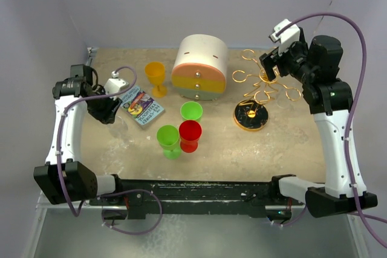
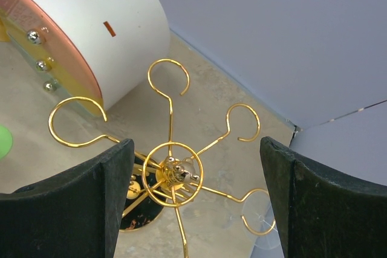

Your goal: Place the wine glass upside down on the wine glass rack

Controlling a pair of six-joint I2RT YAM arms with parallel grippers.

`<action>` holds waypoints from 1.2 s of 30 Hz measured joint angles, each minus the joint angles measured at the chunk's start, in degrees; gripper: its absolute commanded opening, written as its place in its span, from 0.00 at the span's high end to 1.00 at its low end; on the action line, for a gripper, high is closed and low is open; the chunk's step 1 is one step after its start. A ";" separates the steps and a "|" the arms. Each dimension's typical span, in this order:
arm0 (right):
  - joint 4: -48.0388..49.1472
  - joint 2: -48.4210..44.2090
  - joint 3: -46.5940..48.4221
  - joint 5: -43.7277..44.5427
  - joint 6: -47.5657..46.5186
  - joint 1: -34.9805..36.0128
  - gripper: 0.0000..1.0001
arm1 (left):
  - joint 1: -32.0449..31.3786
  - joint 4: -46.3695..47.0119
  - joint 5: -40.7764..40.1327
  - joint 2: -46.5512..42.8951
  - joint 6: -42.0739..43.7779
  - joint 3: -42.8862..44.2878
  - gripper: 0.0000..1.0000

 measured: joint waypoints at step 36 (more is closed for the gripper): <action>0.79 -1.09 -2.21 0.63 -0.09 0.00 0.11 | -8.07 1.11 -7.52 -1.09 1.27 -1.07 1.00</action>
